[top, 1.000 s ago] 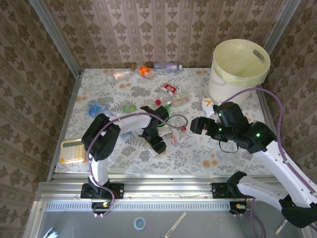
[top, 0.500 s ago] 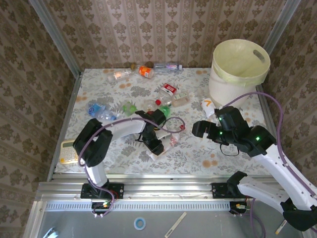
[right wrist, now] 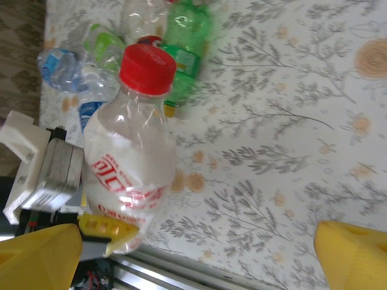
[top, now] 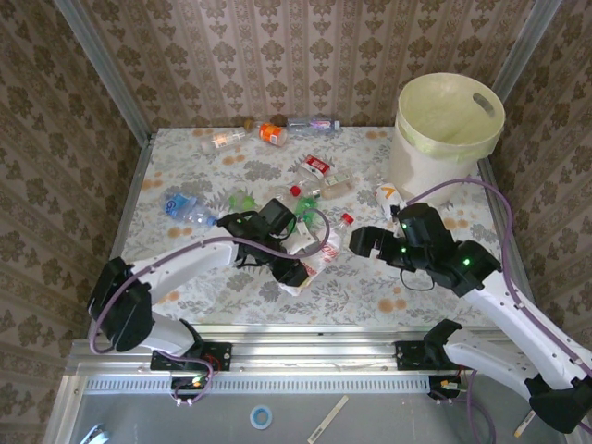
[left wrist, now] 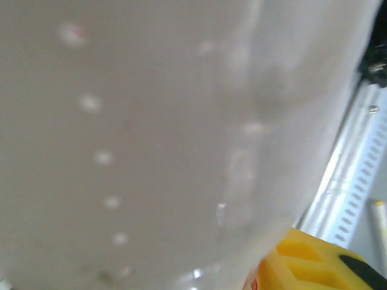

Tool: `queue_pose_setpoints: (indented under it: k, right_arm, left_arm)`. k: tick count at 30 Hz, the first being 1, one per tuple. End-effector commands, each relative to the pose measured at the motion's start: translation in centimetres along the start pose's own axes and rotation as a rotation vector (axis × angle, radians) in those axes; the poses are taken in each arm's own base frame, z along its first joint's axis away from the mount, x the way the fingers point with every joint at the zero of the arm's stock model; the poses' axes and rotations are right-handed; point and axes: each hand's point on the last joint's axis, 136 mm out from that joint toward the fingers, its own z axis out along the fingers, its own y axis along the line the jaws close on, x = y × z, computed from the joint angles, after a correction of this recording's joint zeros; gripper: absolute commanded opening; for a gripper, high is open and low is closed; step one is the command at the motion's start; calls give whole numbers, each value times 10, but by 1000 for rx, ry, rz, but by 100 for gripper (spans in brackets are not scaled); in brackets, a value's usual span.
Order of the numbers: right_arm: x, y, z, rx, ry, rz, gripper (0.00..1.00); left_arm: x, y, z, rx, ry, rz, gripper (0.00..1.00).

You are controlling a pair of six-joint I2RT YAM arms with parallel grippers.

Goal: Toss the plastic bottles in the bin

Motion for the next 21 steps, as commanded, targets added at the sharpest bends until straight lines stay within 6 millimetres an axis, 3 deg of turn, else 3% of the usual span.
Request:
queue_pose_setpoints:
  k: [1,6,14,21]
  right_arm:
    - [-9,29,2,-139,-39,-18,99]
    - [-15,45,6,-202,-54,-68,97]
    - [-22,47,10,-200,-85,-78,89]
    - [-25,51,9,-216,-97,-58,67]
  left_arm:
    - [-10,-32,-11,122,-50,28,27]
    - [-21,-65,-25,213,-86,79,27]
    - [-37,-91,-43,258,-141,133,27]
    - [-38,-98,-43,267,-138,152,27]
